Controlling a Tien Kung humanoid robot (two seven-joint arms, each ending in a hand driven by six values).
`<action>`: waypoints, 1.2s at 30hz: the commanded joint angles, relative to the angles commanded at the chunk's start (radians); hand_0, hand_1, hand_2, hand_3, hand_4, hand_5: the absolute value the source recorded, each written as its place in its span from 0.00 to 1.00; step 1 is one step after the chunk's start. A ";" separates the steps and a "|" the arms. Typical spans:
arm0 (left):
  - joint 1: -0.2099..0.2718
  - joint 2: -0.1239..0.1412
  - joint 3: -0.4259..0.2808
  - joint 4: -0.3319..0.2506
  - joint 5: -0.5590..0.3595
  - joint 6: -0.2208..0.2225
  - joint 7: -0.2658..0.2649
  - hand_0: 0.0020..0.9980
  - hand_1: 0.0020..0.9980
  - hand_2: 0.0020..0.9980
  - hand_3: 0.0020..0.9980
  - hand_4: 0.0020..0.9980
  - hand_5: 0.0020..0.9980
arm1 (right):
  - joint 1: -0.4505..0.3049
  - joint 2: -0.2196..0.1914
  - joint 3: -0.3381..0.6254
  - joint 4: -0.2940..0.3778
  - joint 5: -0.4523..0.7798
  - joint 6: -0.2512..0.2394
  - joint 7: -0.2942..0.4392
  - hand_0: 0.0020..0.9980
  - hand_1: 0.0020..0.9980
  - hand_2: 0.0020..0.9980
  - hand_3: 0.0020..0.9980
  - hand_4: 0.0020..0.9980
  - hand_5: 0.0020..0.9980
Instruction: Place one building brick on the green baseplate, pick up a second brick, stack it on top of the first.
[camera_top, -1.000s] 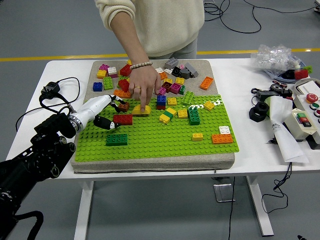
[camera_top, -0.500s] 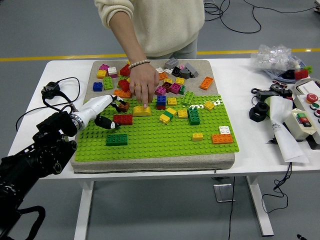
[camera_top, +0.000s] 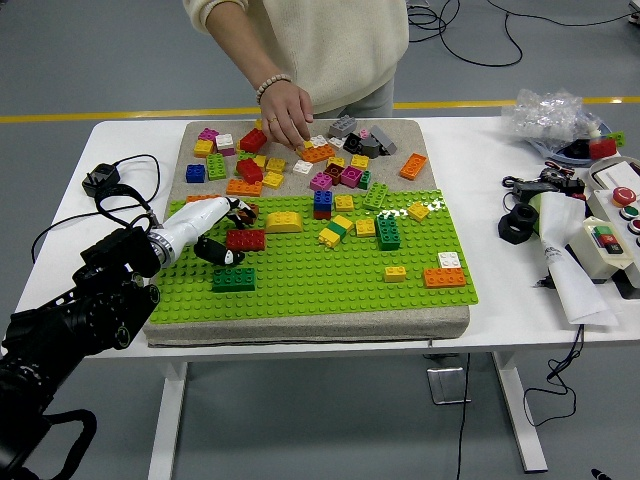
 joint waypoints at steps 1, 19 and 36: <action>0.000 -0.001 0.000 0.002 -0.002 0.001 0.000 0.84 0.75 0.61 0.74 0.83 0.04 | 0.000 0.000 0.000 0.000 0.000 0.000 0.000 0.79 0.74 0.78 0.75 0.92 0.64; -0.003 -0.007 0.017 0.029 -0.057 0.033 -0.006 0.70 0.63 0.53 0.52 0.62 0.00 | 0.001 0.002 -0.001 0.000 0.001 -0.003 0.000 0.79 0.74 0.78 0.75 0.92 0.64; 0.004 -0.008 0.018 0.034 -0.089 0.030 -0.005 0.65 0.58 0.51 0.49 0.57 0.00 | -0.002 0.004 -0.002 0.000 -0.001 -0.005 0.000 0.79 0.74 0.78 0.75 0.92 0.64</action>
